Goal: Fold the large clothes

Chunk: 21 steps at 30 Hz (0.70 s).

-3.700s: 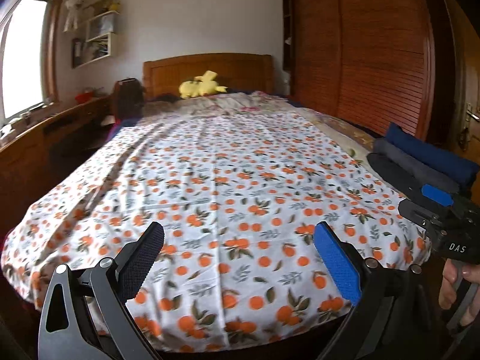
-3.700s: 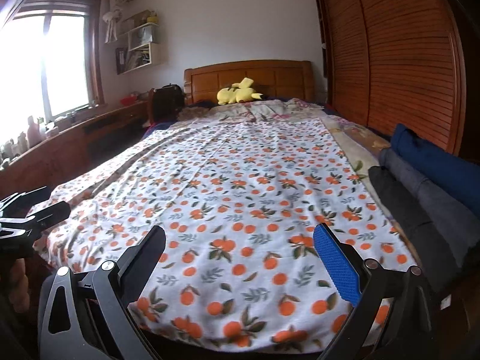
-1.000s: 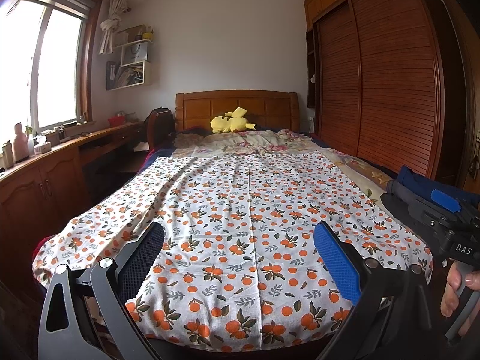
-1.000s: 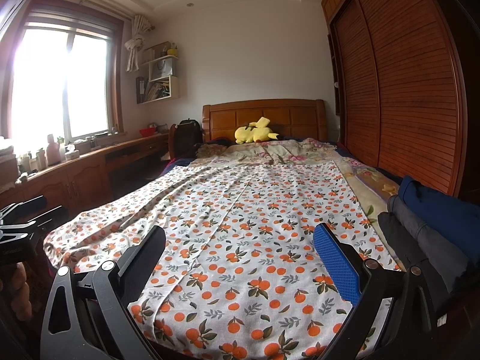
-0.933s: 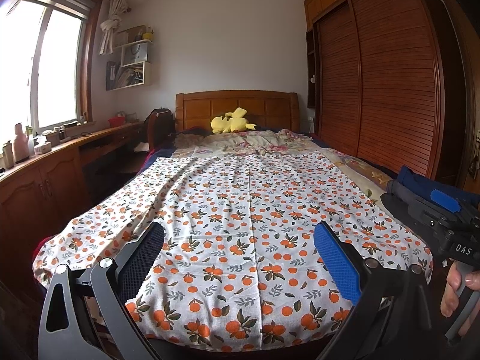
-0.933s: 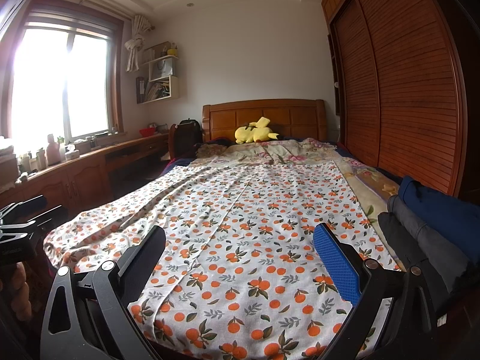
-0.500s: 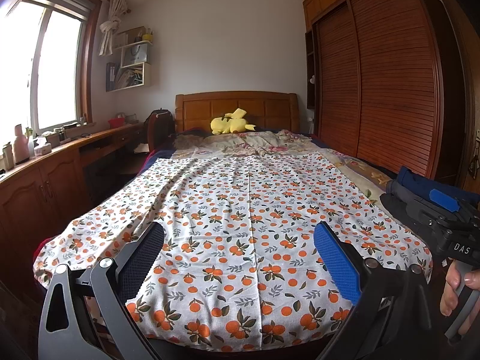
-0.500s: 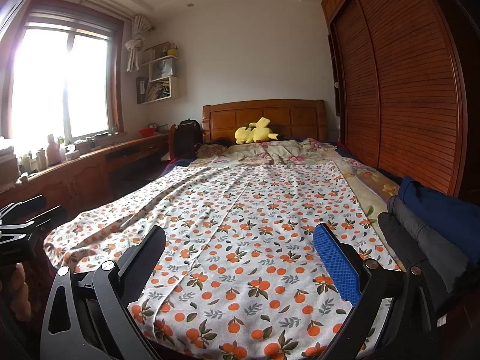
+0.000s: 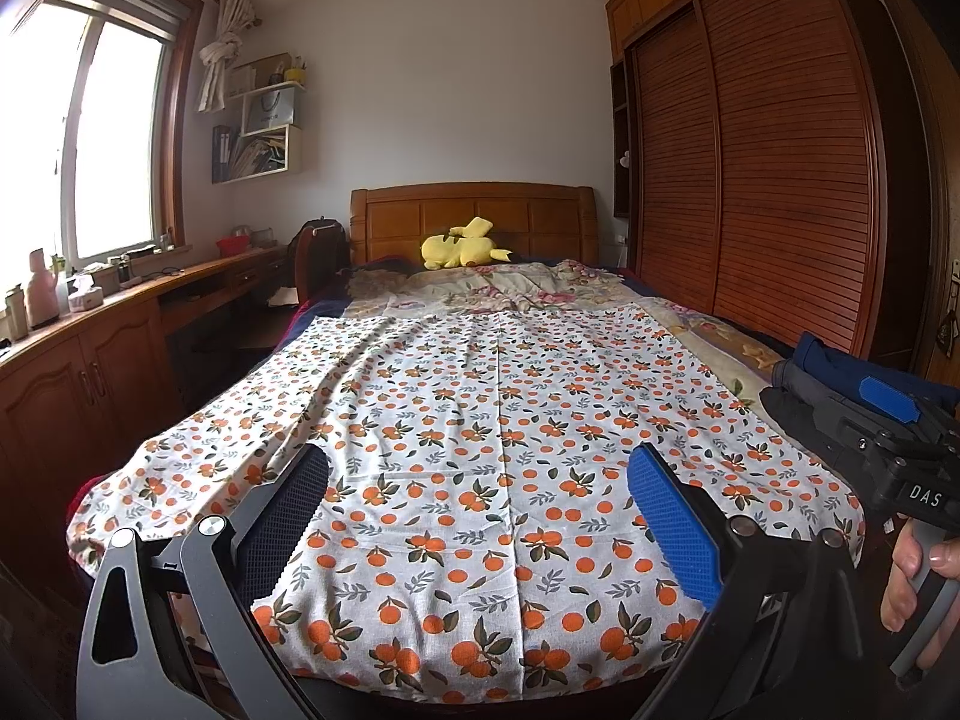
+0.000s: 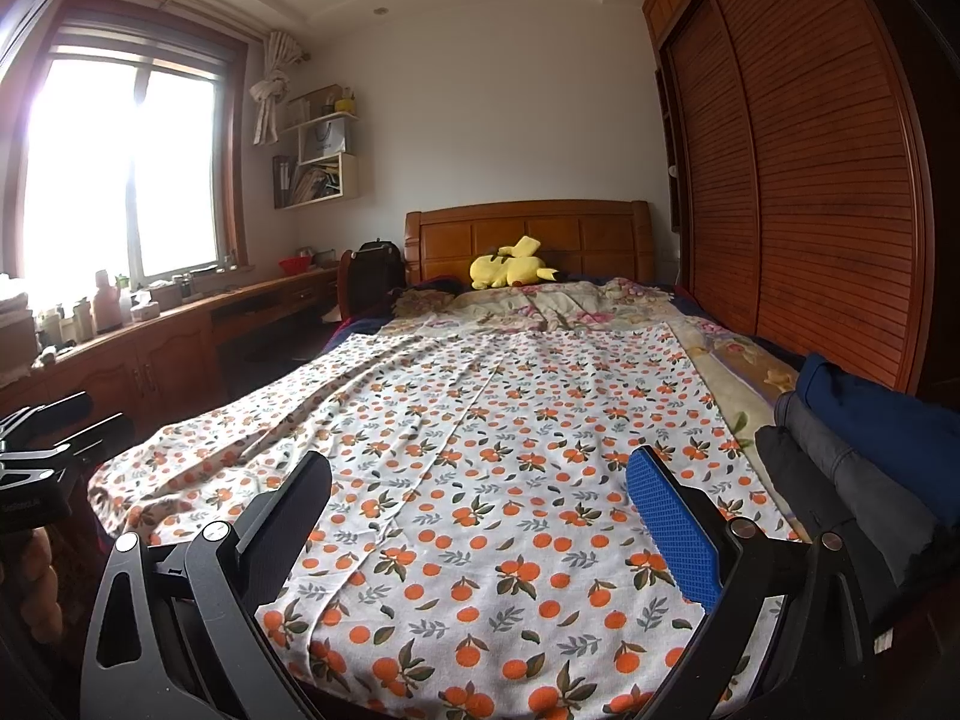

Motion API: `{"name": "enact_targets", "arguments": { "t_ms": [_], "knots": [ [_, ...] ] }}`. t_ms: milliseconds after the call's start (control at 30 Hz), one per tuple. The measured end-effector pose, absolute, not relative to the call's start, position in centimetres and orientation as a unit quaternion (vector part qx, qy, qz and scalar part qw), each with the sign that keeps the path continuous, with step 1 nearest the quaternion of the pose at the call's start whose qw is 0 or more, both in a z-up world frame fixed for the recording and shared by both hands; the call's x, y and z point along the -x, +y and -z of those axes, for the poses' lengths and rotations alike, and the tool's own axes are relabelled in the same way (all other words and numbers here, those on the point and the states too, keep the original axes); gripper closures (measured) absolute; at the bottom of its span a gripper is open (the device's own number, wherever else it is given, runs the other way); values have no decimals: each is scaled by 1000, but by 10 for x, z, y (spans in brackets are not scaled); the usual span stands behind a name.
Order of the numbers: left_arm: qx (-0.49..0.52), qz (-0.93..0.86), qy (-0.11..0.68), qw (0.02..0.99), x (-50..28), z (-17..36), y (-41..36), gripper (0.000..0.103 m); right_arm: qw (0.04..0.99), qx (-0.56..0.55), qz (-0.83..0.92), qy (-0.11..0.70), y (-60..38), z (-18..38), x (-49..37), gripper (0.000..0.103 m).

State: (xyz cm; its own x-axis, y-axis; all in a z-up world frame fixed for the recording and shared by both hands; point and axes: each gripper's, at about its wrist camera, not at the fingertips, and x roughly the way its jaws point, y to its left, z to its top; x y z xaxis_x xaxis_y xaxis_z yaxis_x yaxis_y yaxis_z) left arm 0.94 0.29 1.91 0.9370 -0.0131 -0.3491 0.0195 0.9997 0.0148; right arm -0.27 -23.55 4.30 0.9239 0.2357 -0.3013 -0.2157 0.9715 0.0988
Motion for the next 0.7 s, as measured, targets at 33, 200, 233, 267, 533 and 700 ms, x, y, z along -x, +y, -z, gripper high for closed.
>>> {"name": "enact_targets", "arguments": {
  "t_ms": [33,200,233,267,533,700],
  "knots": [
    [-9,9,177,984,-9,-19,3,2,980,-32,-115,157,-235,-43,3,8],
    [-9,9,177,984,-9,-19,3,2,980,-32,-115,157,-235,-43,3,8],
    [-9,9,177,984,-9,-19,3,2,980,-31,-115,157,-235,-43,3,8],
    [-10,9,177,984,-9,-20,3,2,981,-31,-115,157,-235,-43,3,8],
    [-10,8,177,984,-9,-20,3,2,980,-32,-115,157,-236,-43,3,8],
    [-11,8,175,984,-9,-21,3,2,980,-32,-115,157,-236,-43,3,8]
  ]
}}
